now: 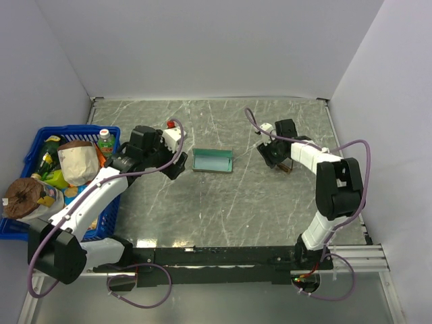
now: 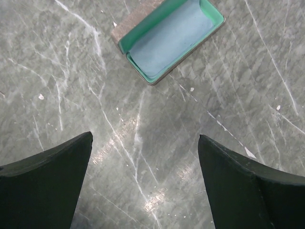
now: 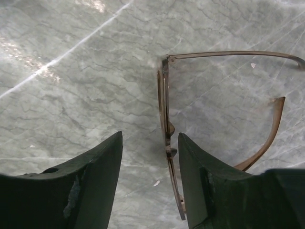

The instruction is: Organize the sunglasses

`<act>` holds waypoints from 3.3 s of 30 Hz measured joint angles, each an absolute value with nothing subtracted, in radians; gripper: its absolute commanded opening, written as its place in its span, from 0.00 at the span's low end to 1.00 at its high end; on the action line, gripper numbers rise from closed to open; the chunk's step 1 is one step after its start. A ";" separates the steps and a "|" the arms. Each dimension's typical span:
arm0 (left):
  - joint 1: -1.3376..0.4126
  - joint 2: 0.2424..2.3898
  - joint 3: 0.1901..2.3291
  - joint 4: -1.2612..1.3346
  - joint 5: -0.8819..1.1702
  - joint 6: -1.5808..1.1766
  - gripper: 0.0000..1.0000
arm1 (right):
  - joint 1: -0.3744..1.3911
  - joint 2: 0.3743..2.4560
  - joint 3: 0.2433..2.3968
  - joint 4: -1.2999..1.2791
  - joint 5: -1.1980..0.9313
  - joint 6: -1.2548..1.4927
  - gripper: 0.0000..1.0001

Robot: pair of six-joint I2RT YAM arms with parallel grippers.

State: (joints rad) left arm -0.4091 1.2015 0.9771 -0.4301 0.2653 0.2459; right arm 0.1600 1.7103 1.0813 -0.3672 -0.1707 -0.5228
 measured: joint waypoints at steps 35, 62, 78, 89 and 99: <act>-0.402 1.209 0.949 -0.393 0.290 0.241 0.96 | 0.150 1.583 1.095 -0.442 -0.298 -0.529 0.01; -0.402 1.325 1.242 -0.427 0.223 0.295 0.96 | 0.503 1.160 1.180 -0.675 -0.571 -0.675 0.00; -0.492 1.438 1.348 -0.513 0.197 0.321 0.96 | 0.562 1.087 1.071 -0.751 -0.726 -0.837 0.00; -0.627 1.532 1.449 -0.598 0.114 0.337 0.96 | 0.565 1.087 1.053 -0.752 -0.731 -0.858 0.00; -0.707 1.569 1.472 -0.633 0.077 0.338 0.97 | 0.565 1.092 1.040 -0.749 -0.723 -0.862 0.00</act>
State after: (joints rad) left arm -0.7074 1.5692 1.4723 -0.6334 0.0769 0.3382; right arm 0.5652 1.0916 1.0405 -0.7490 -0.7235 -0.8616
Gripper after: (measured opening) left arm 0.966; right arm 0.154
